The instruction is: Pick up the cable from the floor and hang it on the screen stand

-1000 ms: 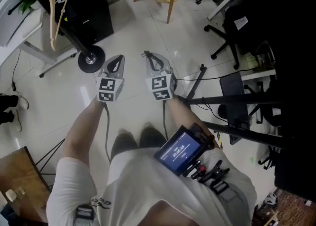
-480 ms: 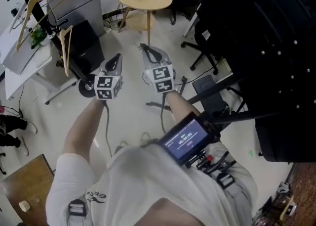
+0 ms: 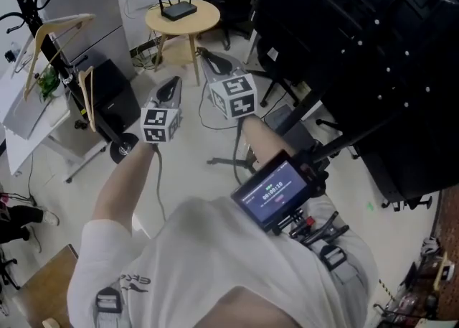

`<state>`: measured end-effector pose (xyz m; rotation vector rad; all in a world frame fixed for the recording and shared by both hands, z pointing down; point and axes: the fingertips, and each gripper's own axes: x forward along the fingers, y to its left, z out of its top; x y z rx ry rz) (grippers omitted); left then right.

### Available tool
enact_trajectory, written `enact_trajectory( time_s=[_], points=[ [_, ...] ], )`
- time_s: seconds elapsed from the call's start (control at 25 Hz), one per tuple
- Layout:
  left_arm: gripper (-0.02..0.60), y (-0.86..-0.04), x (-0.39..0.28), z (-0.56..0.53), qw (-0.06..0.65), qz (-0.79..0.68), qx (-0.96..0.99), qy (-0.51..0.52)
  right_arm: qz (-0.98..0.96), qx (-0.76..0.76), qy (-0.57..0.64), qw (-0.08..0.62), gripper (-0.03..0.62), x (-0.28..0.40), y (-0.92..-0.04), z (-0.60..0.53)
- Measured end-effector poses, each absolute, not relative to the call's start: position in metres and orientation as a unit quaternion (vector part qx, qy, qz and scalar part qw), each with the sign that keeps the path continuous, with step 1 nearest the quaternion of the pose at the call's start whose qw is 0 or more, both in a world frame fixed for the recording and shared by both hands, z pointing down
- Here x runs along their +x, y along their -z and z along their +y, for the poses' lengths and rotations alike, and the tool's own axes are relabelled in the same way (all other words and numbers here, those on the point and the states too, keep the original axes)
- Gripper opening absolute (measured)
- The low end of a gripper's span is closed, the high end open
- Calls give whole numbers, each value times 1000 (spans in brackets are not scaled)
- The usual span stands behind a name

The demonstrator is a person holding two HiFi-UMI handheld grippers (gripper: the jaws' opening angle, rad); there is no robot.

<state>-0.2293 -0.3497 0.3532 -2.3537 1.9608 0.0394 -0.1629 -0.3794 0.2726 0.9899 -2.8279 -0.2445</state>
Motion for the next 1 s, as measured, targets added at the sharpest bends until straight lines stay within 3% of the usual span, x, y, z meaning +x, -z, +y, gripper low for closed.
enact_trajectory(
  time_s=[0.68, 1.0],
  points=[
    [8, -360, -69, -346, 30, 520, -854, 13, -903, 427, 53, -17, 51, -9, -143, -347],
    [117, -426, -26, -357, 23, 474, -878, 65, -893, 443, 68, -48, 51, 16, -111, -345]
  ],
)
